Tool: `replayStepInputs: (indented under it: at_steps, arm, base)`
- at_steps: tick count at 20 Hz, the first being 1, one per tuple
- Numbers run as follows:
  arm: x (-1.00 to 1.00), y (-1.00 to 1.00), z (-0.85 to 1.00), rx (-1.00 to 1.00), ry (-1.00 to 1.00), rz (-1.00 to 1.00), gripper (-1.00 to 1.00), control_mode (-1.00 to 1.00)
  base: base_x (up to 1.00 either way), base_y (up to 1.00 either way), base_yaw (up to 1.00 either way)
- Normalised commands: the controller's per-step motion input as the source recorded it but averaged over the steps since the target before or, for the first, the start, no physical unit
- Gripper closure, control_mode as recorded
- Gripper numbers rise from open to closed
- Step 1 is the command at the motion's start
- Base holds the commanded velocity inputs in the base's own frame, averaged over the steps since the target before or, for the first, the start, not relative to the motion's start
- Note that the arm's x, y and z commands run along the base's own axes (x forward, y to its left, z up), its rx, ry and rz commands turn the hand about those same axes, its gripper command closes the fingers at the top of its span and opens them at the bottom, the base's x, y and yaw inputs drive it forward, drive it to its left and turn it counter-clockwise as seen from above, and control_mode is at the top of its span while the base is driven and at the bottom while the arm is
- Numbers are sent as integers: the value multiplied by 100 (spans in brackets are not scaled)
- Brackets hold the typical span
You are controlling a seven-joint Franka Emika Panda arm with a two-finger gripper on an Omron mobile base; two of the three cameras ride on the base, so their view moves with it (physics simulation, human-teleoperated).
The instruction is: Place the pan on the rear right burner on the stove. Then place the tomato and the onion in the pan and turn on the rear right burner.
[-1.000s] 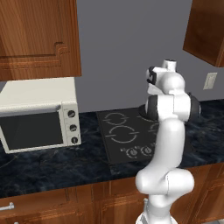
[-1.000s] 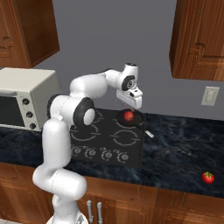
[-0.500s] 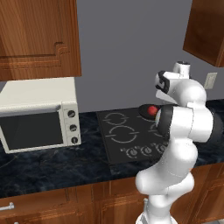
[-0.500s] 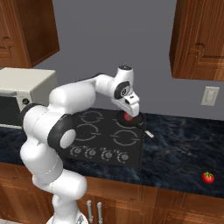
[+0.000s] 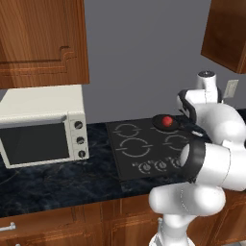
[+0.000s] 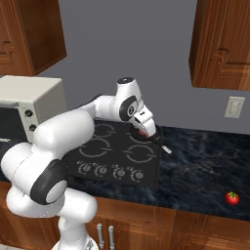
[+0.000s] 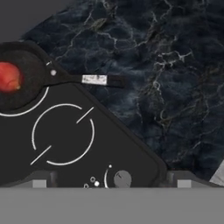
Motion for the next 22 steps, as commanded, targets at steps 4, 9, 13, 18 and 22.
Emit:
replayStepInputs:
  at_steps: [4, 9, 13, 18, 22]
  arm:
    - [-49, -66, 0, -12, -1, -6, -100, -100]
    - [-35, -78, 3, -1, 2, -6, -100, -100]
    - [-30, -77, 1, 0, 4, -5, -100, -100]
    - [-28, -71, 0, 0, 4, -5, -100, -100]
    - [-41, -71, 0, 1, 3, -4, -100, -100]
  base:
    - [0, 0, 0]
    - [0, 0, 0]
    - [0, 0, 0]
    - [0, 0, 0]
    - [0, 0, 0]
